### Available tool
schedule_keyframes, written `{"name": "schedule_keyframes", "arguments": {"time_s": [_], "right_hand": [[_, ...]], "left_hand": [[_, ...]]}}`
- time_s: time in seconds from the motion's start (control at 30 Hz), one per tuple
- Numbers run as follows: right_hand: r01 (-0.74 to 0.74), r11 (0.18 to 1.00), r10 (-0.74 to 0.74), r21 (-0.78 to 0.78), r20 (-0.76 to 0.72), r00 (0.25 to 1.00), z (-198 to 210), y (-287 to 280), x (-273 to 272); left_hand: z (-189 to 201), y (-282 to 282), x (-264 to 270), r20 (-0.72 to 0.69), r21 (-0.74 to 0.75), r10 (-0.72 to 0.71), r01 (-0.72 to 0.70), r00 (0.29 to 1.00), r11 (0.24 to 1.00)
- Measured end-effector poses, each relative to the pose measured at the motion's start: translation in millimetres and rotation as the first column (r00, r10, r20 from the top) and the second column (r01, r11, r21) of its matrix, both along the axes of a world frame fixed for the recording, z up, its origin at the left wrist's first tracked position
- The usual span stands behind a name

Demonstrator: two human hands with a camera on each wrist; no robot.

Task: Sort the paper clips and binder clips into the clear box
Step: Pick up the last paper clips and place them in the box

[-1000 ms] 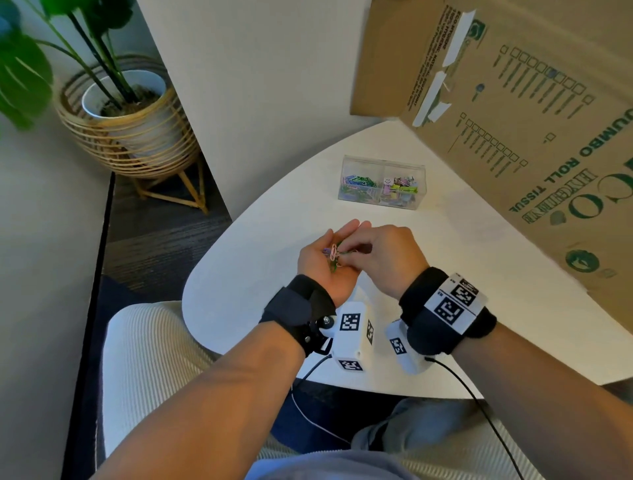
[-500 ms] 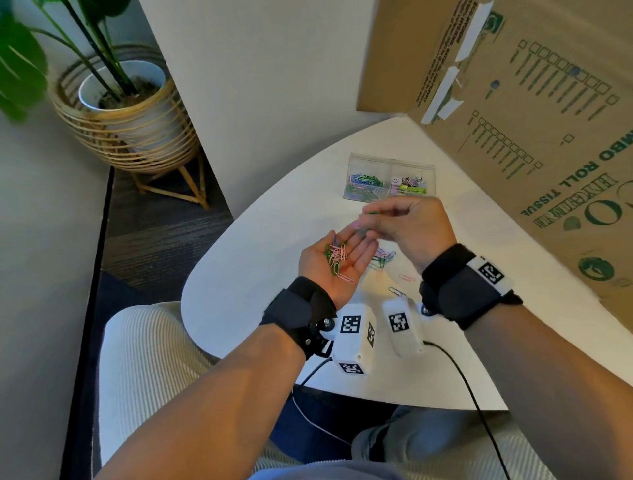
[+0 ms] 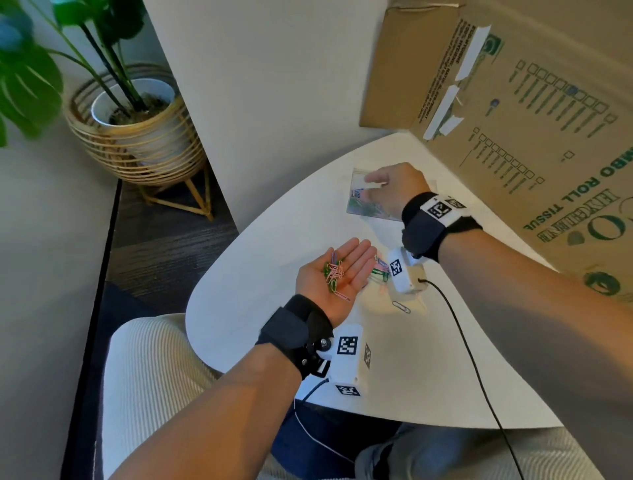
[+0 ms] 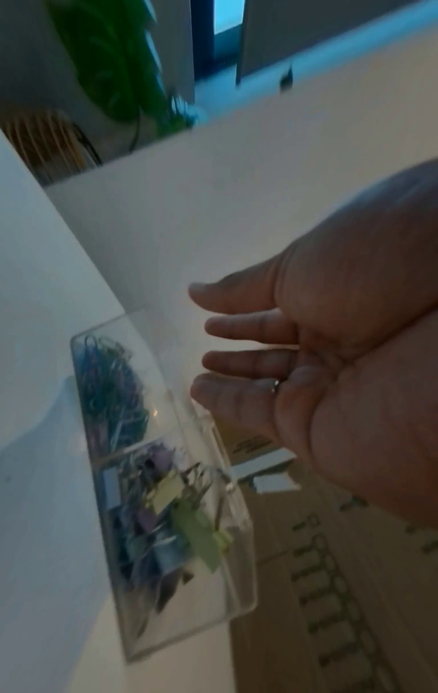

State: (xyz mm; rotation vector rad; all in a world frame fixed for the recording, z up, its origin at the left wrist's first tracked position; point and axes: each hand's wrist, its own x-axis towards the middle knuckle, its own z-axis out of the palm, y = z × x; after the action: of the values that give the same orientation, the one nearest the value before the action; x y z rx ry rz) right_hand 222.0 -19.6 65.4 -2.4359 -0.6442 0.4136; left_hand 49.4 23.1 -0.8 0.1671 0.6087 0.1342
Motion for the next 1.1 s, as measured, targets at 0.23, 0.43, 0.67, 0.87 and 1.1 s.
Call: {"name": "schedule_keyframes", "arguments": {"time_s": [0.23,0.43,0.67,0.87,1.1], "right_hand": [[-0.304,0.952,0.304,-0.021,-0.023,0.952,19.6,-37.8,-82.6],[-0.323,0.930,0.330,-0.174,0.011,0.944,3.0,-47.0,-106.2],[-0.173,0.984,0.174,0.034,-0.049,0.983,-8.8,-53.9,-114.4],[0.062,0.953,0.023,0.298,-0.274,0.961,-6.3,-64.8,-110.1],[0.226,0.865,0.028,0.448,-0.493,0.870,-0.2,-65.2,-101.9]], "left_hand": [[0.1,-1.9,6.5,-0.051,-0.004,0.050,-0.051,0.997,0.999],[8.0,-18.8,5.8,-0.094,0.000,0.019,-0.019,0.995,1.000],[14.1,-18.1,-1.7,-0.027,0.067,-0.022,0.024,0.999,0.997],[13.1,-12.5,2.4,-0.009,0.120,-0.045,0.045,0.999,0.992],[7.5,-9.2,4.4,-0.017,0.079,-0.006,0.007,1.000,0.997]]}}
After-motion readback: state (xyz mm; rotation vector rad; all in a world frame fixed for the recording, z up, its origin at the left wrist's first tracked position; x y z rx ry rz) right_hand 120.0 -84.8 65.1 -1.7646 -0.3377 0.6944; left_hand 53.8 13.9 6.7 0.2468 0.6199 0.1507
